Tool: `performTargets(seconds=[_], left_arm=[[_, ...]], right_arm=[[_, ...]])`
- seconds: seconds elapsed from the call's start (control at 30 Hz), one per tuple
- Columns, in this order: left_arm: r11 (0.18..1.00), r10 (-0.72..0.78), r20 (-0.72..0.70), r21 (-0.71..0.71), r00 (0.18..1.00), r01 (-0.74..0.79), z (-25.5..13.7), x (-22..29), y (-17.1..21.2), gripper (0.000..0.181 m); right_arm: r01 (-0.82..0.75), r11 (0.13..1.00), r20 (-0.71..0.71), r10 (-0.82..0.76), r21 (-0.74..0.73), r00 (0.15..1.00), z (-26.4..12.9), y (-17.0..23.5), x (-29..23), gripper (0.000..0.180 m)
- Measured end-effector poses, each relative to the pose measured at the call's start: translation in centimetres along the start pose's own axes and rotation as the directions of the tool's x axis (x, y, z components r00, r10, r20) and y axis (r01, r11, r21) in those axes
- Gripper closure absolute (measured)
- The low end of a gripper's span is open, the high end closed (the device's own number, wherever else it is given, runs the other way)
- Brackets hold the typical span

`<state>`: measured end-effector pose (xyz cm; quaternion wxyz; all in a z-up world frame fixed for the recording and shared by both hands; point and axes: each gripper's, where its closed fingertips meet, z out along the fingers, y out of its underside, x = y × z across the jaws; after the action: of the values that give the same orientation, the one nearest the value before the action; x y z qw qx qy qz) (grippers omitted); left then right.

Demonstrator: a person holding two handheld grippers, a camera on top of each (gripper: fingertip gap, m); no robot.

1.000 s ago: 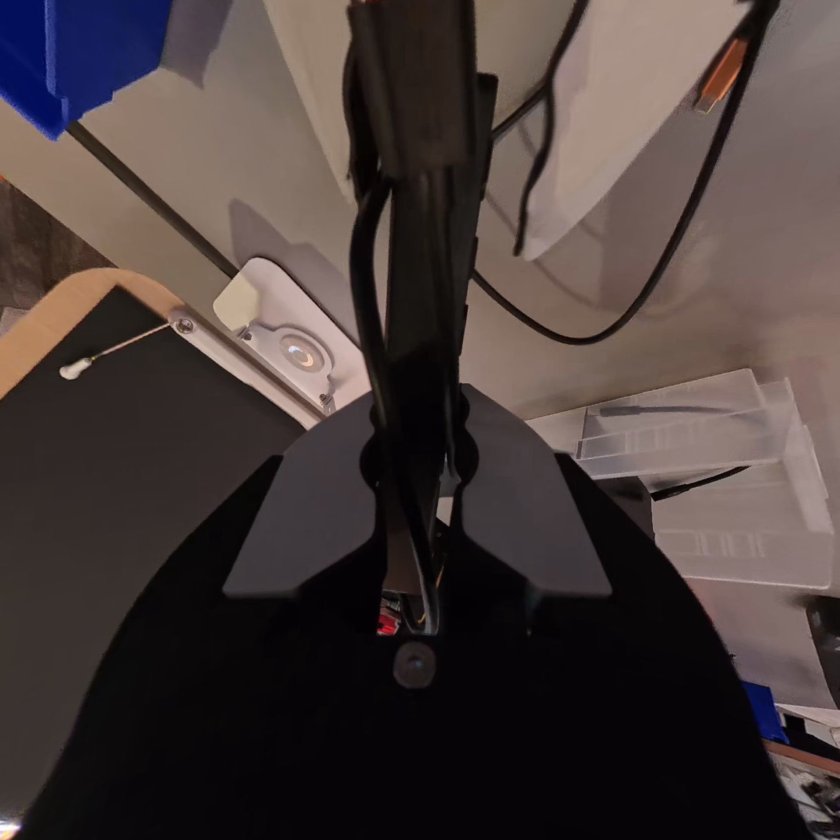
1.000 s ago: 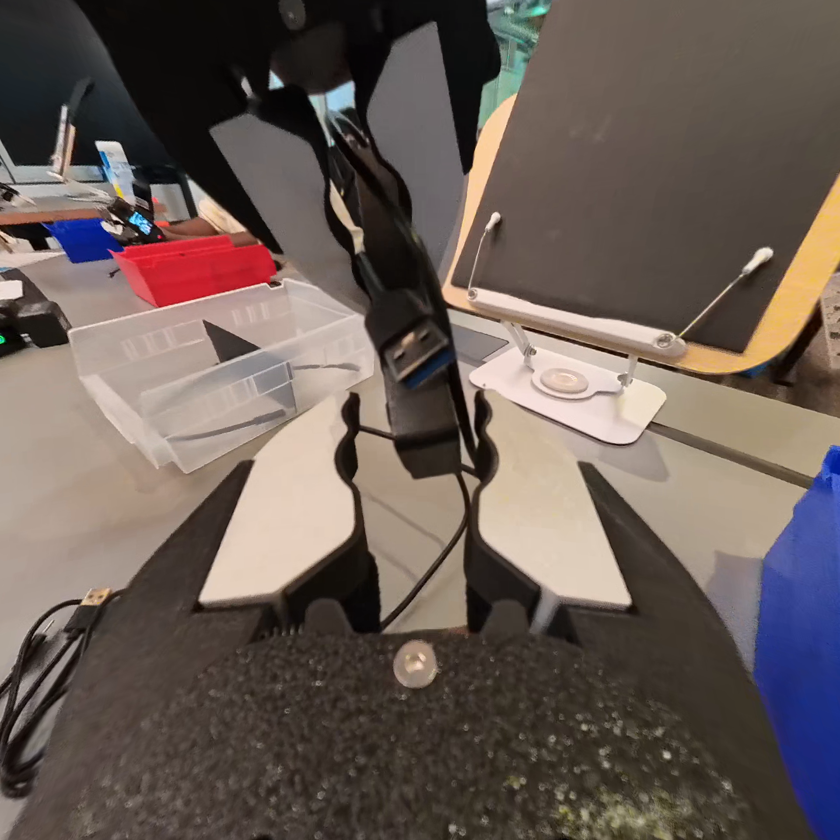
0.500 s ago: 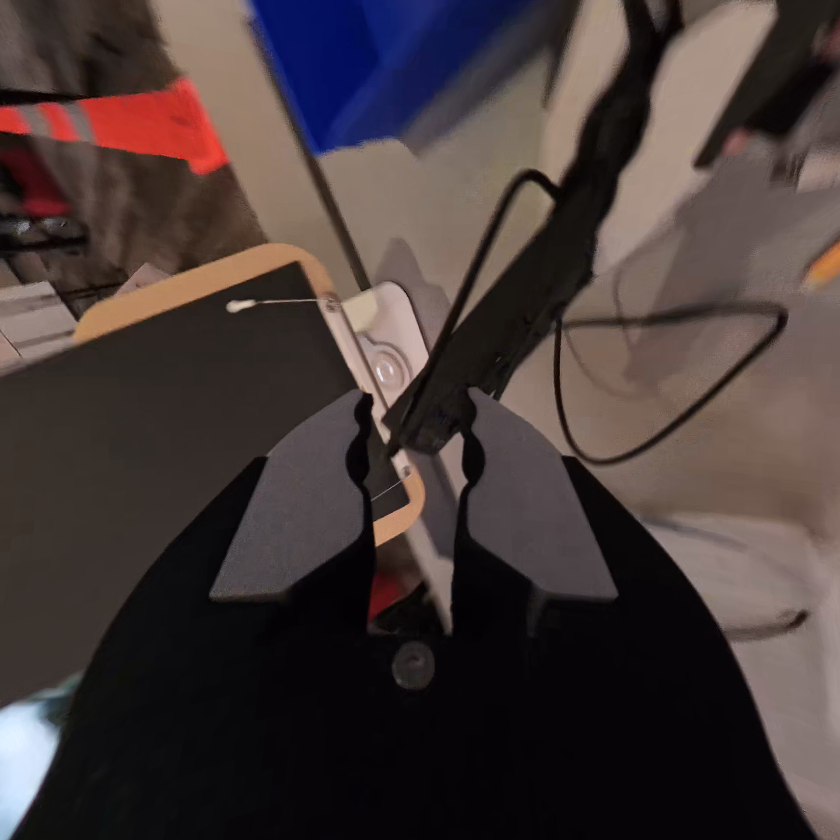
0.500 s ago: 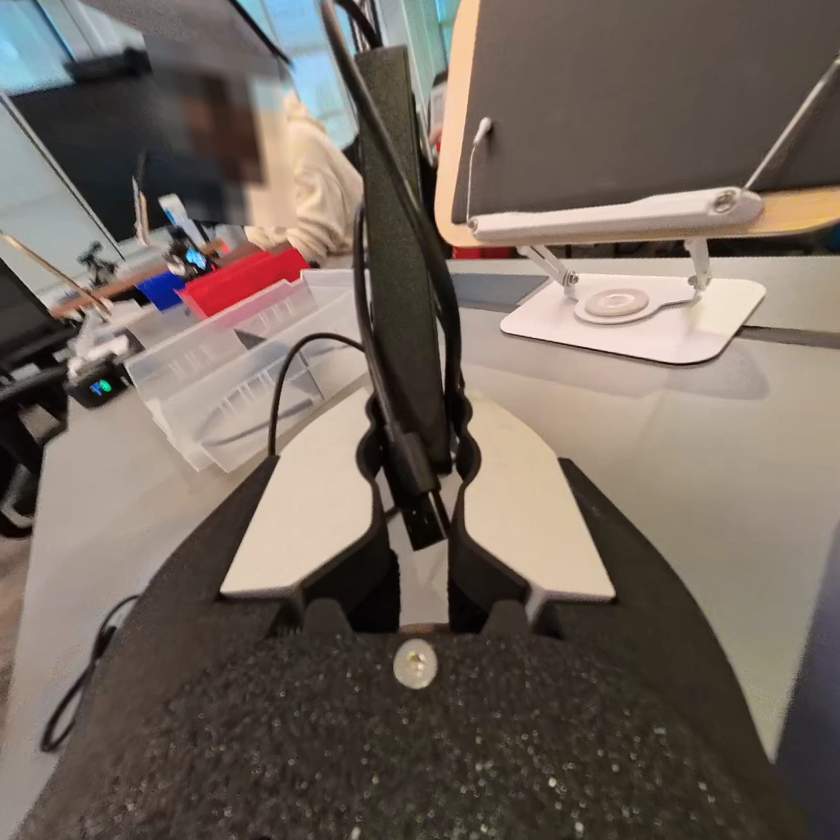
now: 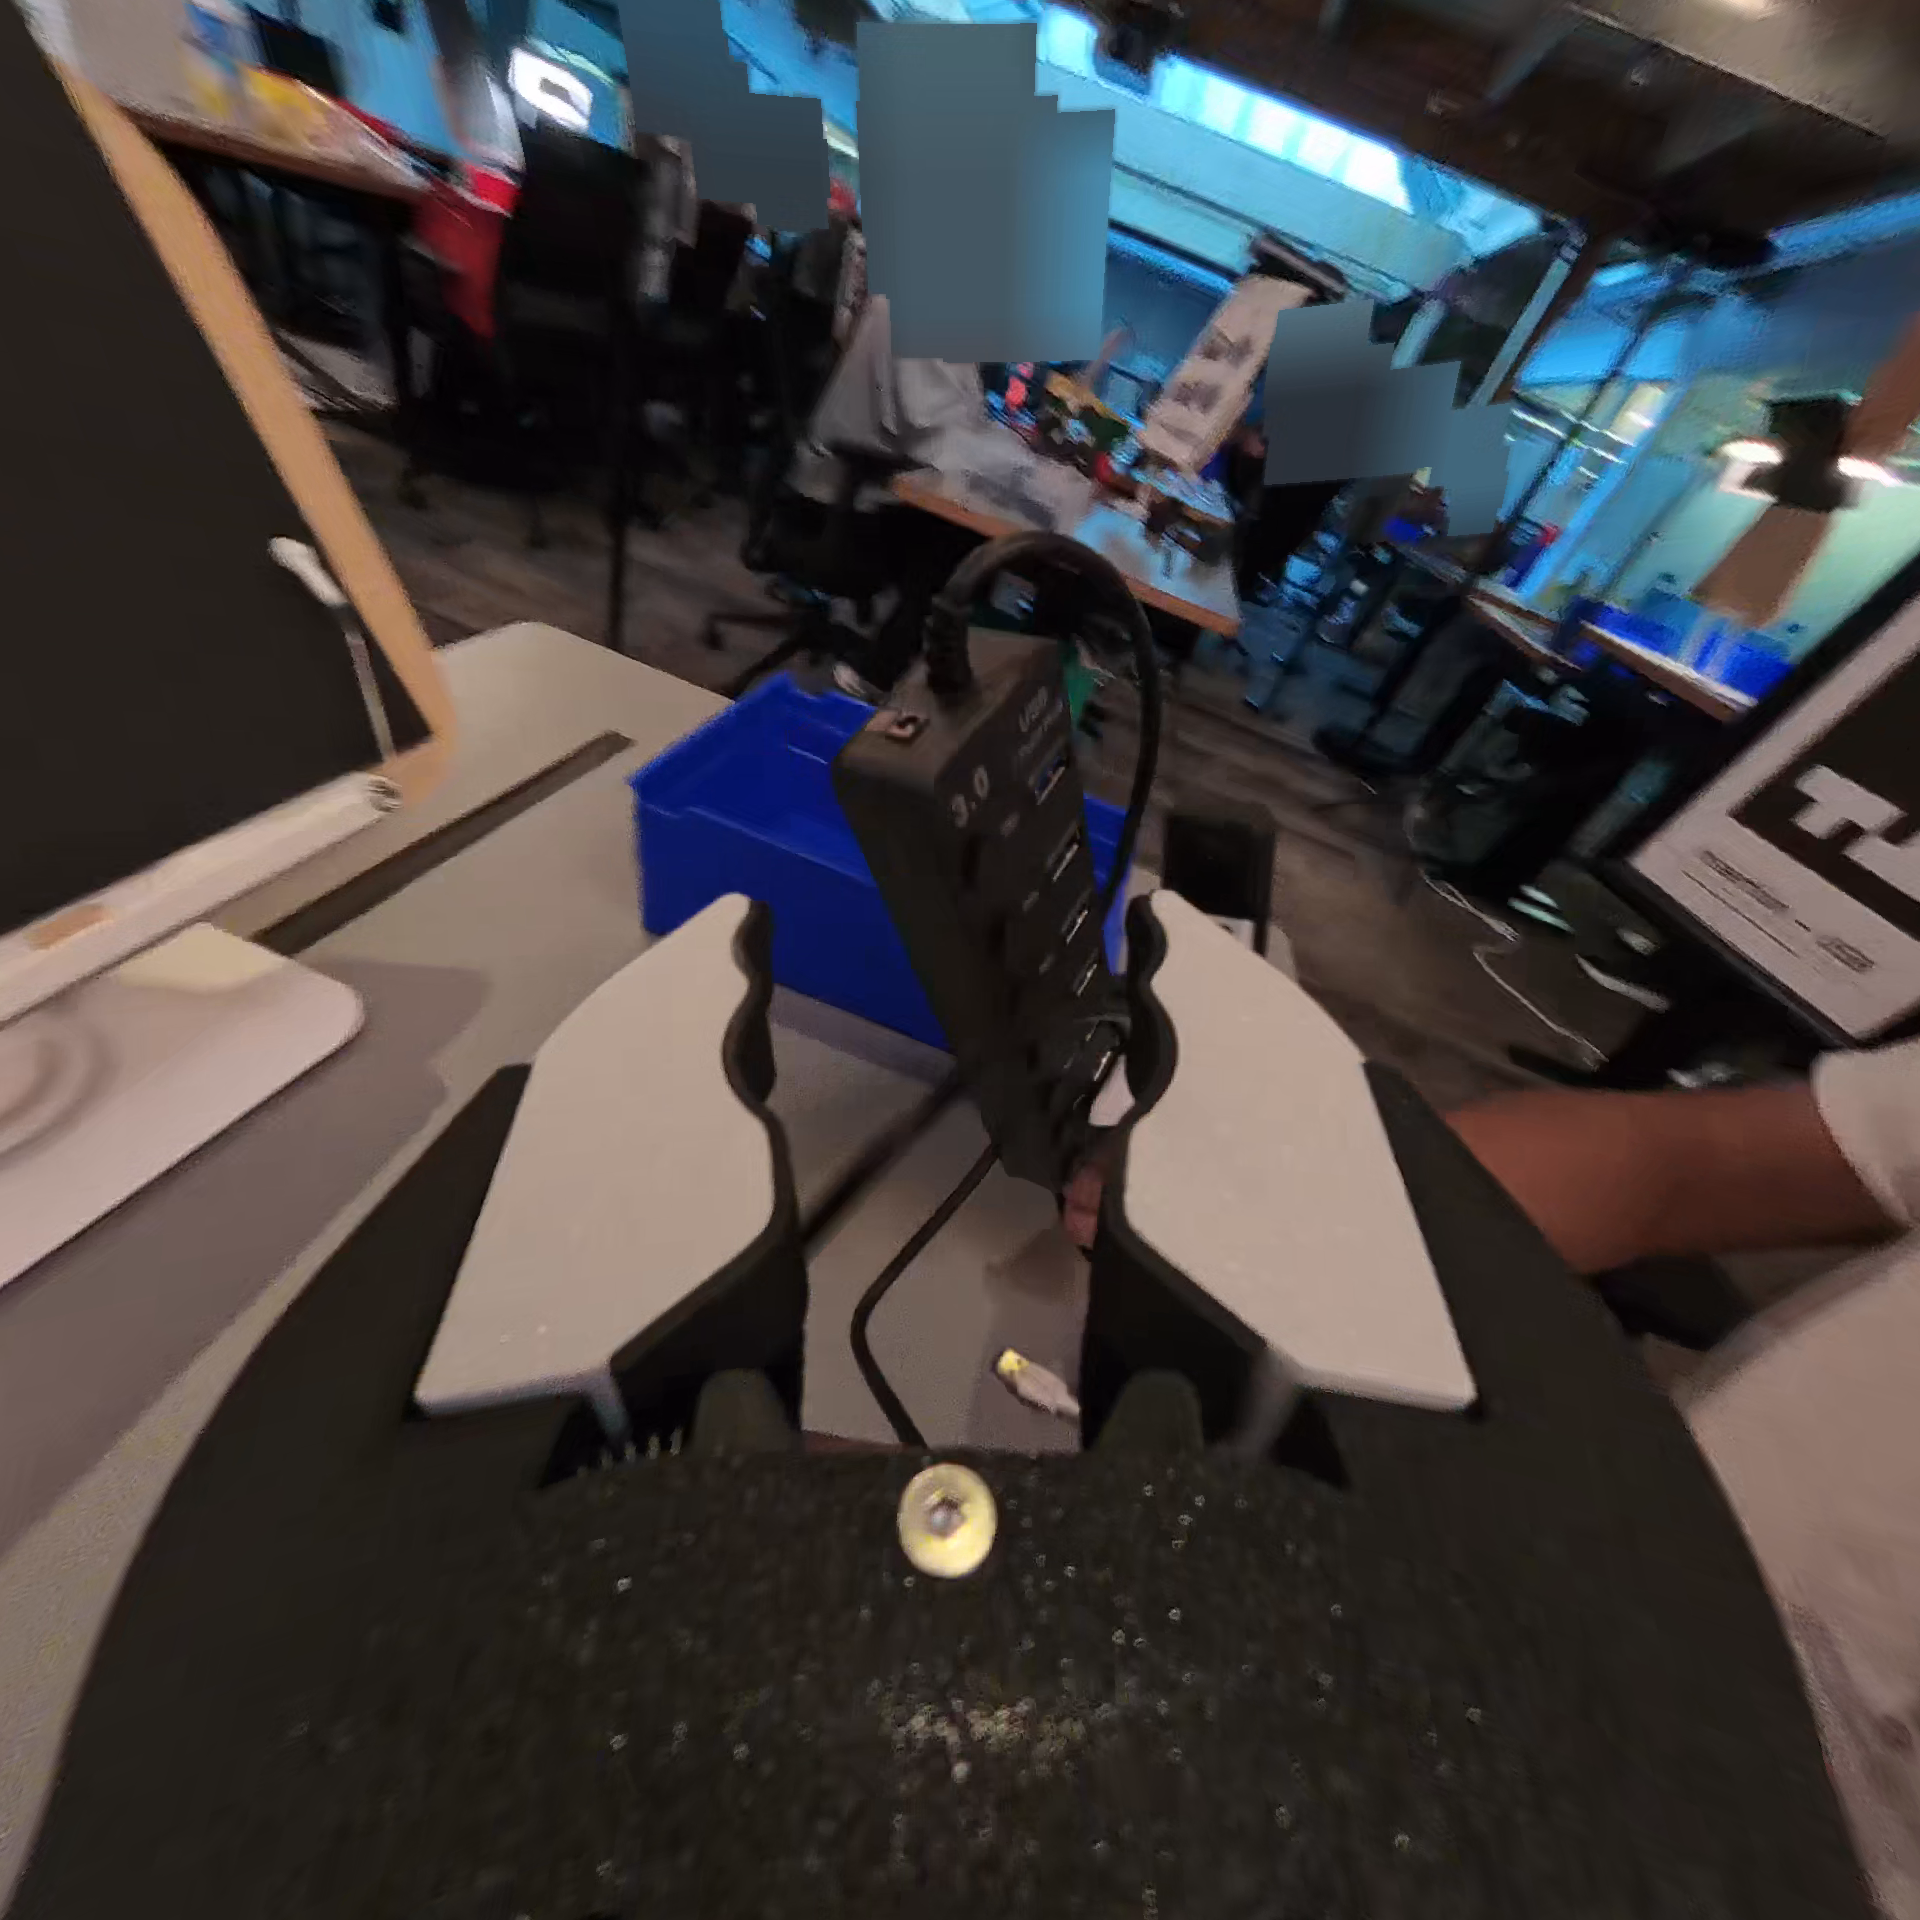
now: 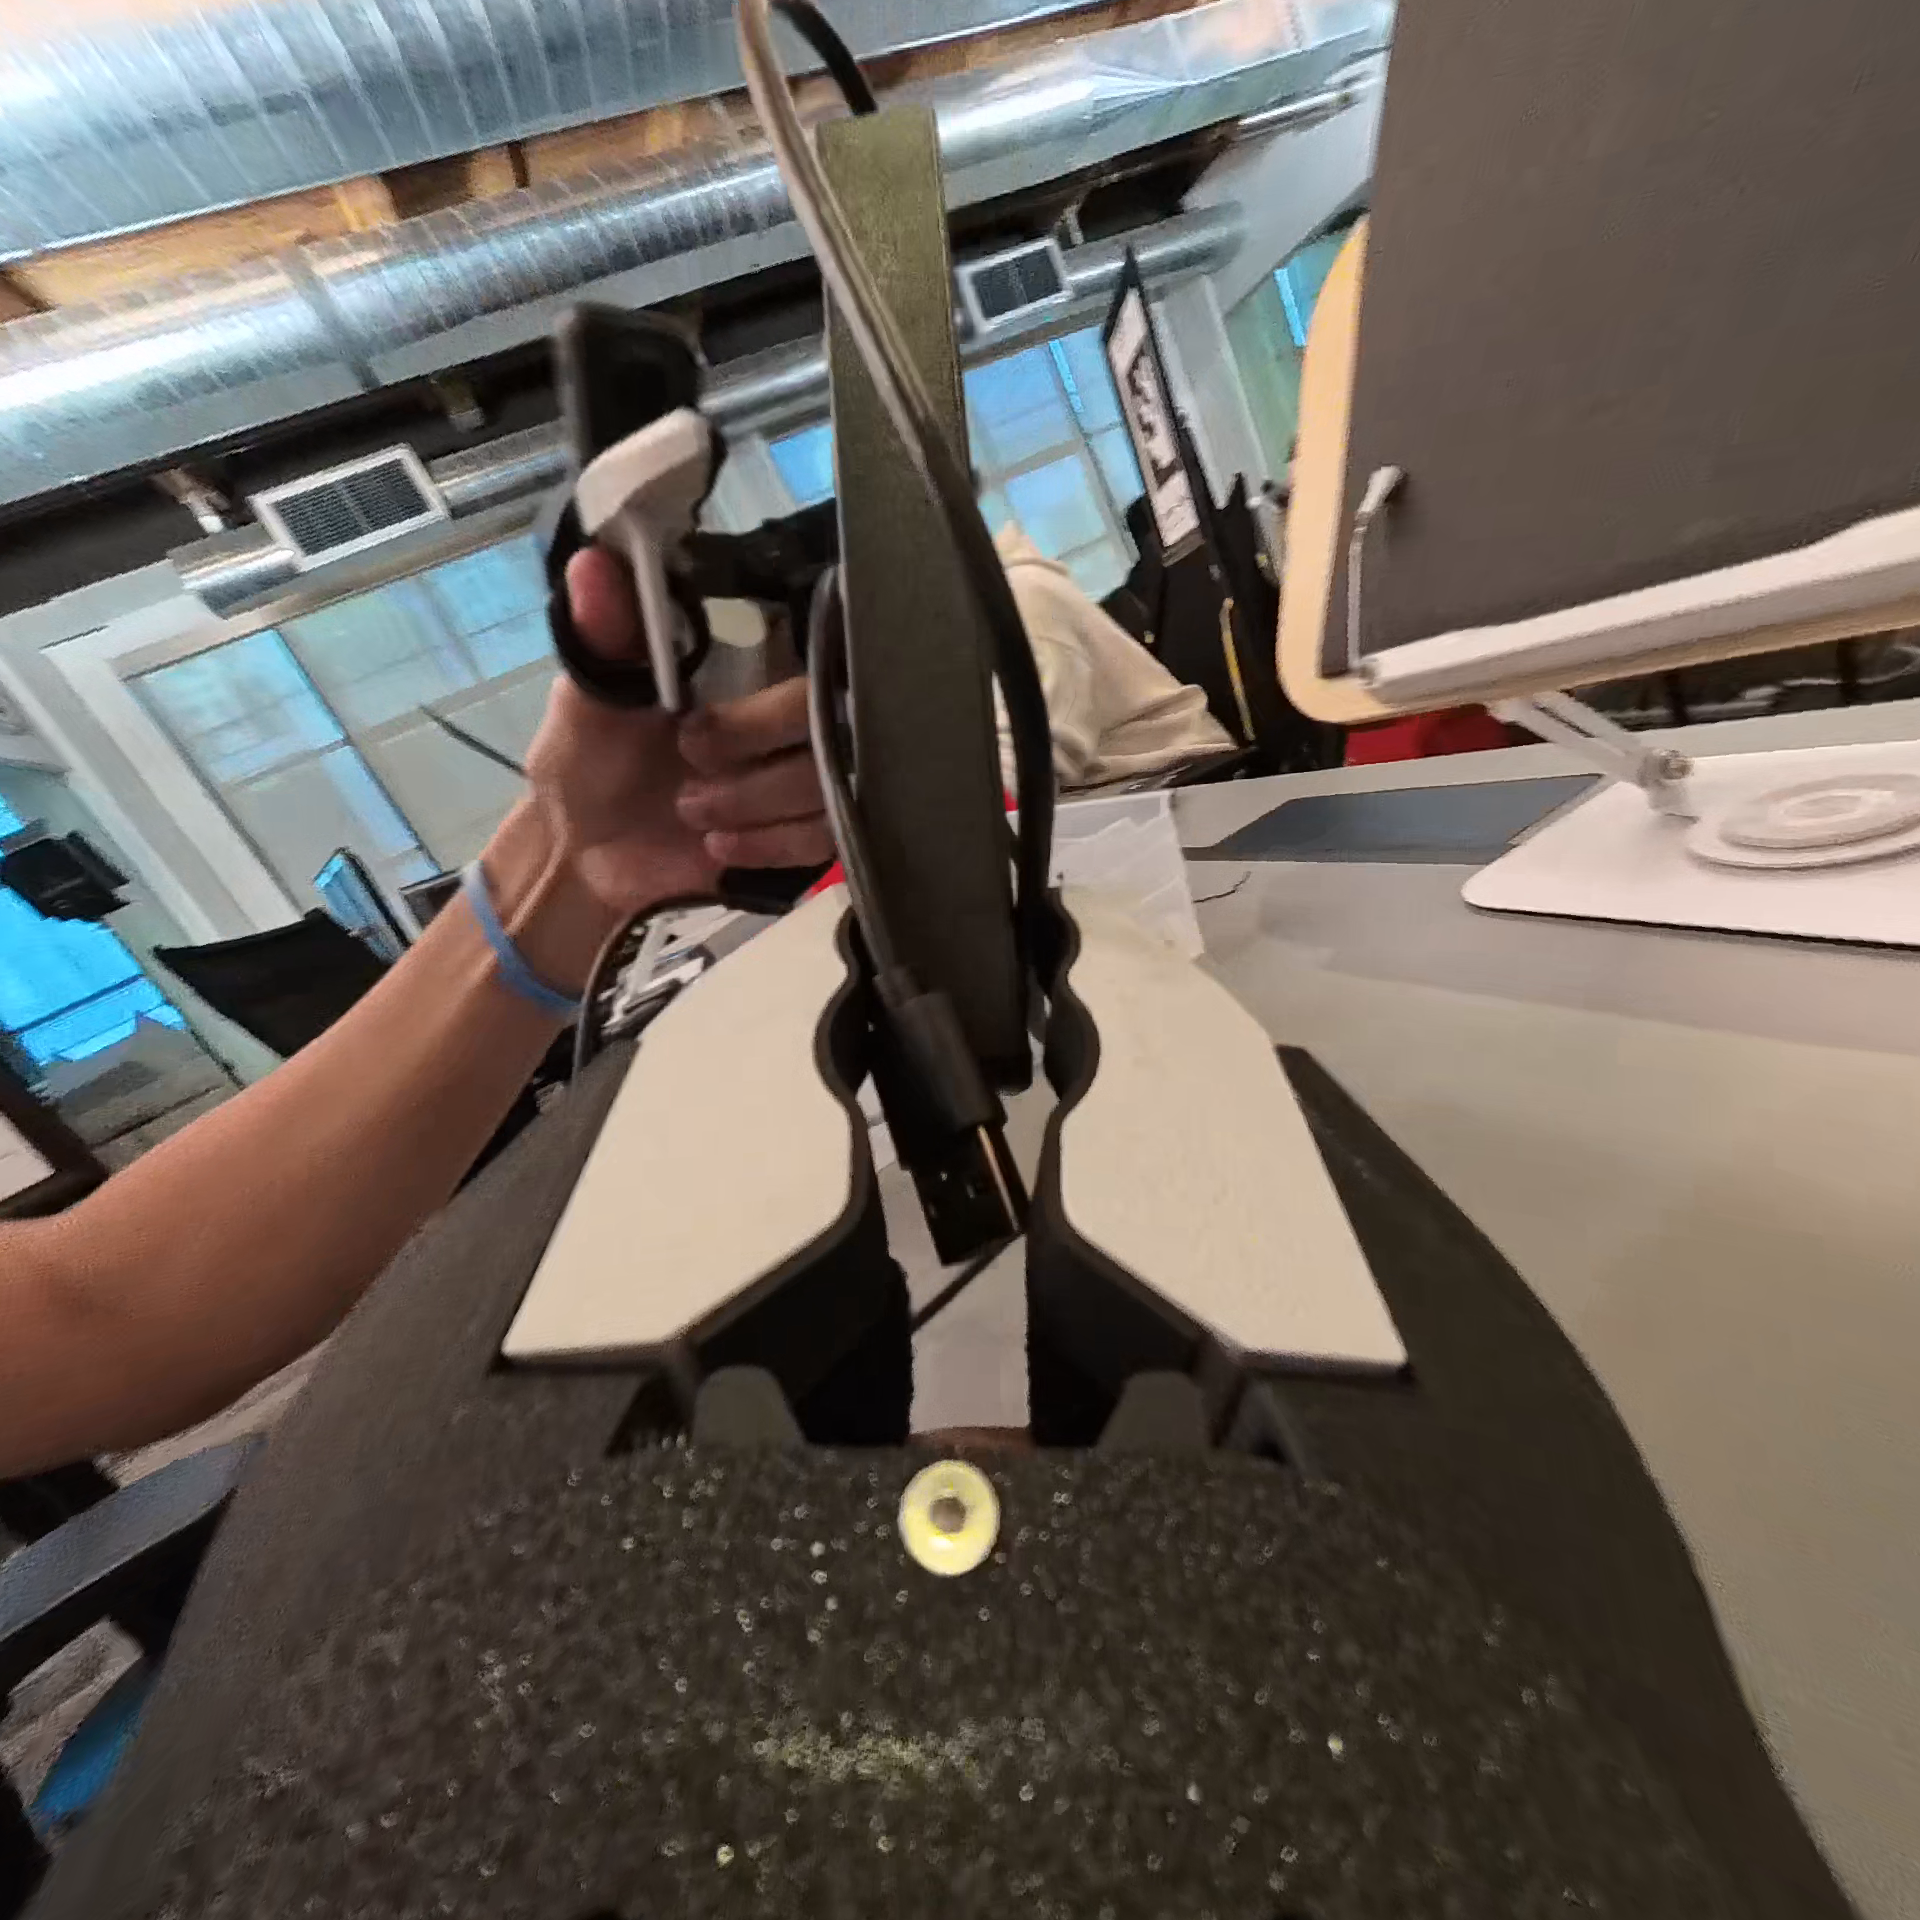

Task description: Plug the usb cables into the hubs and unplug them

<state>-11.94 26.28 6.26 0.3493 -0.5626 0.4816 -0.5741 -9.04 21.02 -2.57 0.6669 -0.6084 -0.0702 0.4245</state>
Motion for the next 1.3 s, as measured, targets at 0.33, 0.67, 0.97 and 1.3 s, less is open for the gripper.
performTargets(seconds=[0.33,0.67,0.97,1.3], left_arm=[[0.978,0.085,-0.308,-0.159,0.948,-0.139,0.4,2.0,0.8,0.155],[0.988,0.103,-0.252,-0.089,0.962,-0.129,-0.8,-3.2,-4.0,0.156],[0.958,0.153,-0.458,-0.148,0.876,-0.245,3.1,0.7,-3.5,0.157],[0.963,0.175,-0.187,-0.170,0.967,-0.207,5.3,-3.1,-4.1,0.142]], right_arm=[[0.018,0.985,0.108,0.001,-0.172,0.994,1.2,2.4,-2.0,0.146],[0.292,0.920,-0.054,-0.316,-0.261,0.947,0.5,-2.7,-1.5,0.126],[0.253,0.869,-0.005,-0.282,-0.425,0.959,4.3,-0.7,1.2,0.124],[0.192,0.924,-0.124,-0.245,-0.331,0.962,5.3,-0.1,6.7,0.152]])
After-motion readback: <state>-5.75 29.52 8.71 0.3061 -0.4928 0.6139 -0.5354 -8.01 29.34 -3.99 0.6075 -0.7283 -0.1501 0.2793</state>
